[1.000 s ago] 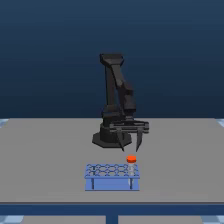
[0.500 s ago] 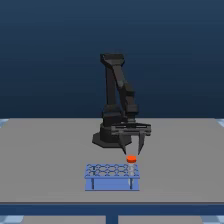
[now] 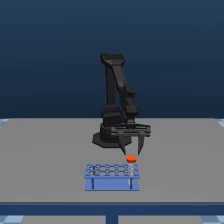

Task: Pick up the centrifuge tube on the rack

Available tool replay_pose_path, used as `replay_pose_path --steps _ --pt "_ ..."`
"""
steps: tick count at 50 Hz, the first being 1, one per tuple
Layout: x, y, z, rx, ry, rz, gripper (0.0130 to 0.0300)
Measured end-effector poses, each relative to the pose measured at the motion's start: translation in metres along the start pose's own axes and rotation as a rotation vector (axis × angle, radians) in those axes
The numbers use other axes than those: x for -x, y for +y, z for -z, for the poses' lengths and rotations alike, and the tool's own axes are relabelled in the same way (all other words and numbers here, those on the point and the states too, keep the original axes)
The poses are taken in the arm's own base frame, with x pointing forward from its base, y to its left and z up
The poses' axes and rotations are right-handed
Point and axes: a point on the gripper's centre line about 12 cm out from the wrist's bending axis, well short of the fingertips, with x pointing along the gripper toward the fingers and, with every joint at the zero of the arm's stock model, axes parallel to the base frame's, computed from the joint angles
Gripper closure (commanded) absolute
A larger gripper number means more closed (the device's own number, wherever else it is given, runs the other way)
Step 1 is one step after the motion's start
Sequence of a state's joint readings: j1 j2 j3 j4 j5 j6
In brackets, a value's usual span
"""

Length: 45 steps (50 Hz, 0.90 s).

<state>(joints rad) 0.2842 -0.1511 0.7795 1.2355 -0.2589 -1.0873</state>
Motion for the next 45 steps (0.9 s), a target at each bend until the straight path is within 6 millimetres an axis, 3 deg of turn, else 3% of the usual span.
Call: replay_pose_path --steps 45 --pt "-0.014 0.001 0.025 0.005 0.006 -0.003 0.013"
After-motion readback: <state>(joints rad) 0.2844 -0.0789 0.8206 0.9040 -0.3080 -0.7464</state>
